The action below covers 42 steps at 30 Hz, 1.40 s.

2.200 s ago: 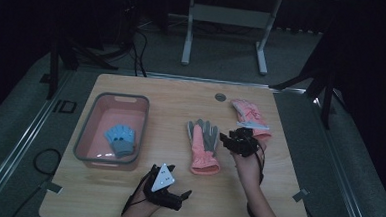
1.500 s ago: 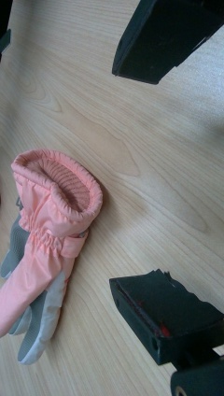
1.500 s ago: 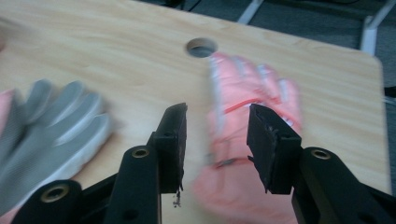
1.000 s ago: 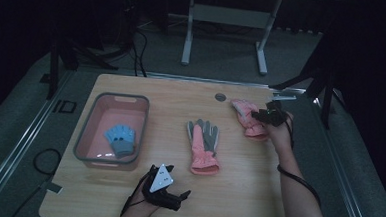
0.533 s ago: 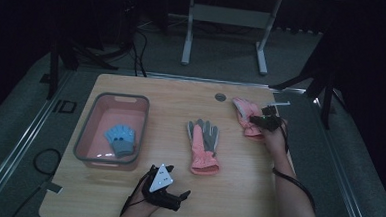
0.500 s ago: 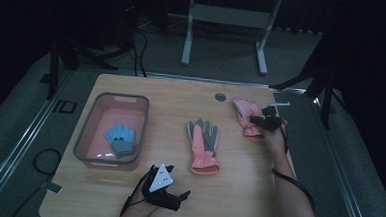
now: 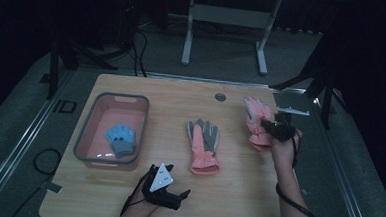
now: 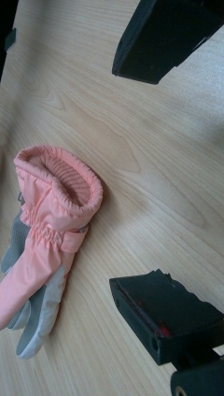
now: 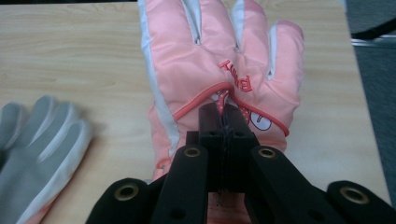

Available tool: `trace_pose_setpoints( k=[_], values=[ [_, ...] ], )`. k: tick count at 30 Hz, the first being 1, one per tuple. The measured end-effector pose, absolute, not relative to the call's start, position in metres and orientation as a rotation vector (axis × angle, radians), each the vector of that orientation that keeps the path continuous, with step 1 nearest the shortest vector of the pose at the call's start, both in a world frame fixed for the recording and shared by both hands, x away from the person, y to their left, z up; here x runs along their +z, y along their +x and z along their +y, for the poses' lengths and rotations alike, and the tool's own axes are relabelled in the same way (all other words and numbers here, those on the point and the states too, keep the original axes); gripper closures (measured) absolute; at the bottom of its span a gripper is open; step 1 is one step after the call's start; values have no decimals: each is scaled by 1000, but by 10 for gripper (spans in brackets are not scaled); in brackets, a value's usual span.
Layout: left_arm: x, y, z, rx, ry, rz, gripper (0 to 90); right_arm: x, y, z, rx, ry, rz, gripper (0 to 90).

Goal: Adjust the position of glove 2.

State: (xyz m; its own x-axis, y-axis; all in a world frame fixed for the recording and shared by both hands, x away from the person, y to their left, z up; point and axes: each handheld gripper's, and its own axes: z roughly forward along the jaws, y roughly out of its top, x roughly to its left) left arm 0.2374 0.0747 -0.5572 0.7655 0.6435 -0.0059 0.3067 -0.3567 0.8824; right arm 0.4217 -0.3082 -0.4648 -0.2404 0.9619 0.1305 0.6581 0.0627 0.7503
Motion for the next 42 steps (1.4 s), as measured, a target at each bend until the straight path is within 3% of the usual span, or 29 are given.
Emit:
trace_pose_setpoints(
  k=[13,26,33,38,42],
  values=[
    [-557,237,74,448,1962,711,21,-474,348,-278,940,1698,1842,884],
    [-557,236,72,446,1966,706,21,-520,344,-275,861,1793,1832,861],
    [-557,236,72,440,1968,701,21,-521,346,-275,859,1756,1866,802],
    [-557,236,72,436,1970,699,21,-509,346,-286,914,1665,1952,658],
    [-557,236,73,439,1967,704,21,-500,349,-293,950,1583,2042,599]
  ],
)
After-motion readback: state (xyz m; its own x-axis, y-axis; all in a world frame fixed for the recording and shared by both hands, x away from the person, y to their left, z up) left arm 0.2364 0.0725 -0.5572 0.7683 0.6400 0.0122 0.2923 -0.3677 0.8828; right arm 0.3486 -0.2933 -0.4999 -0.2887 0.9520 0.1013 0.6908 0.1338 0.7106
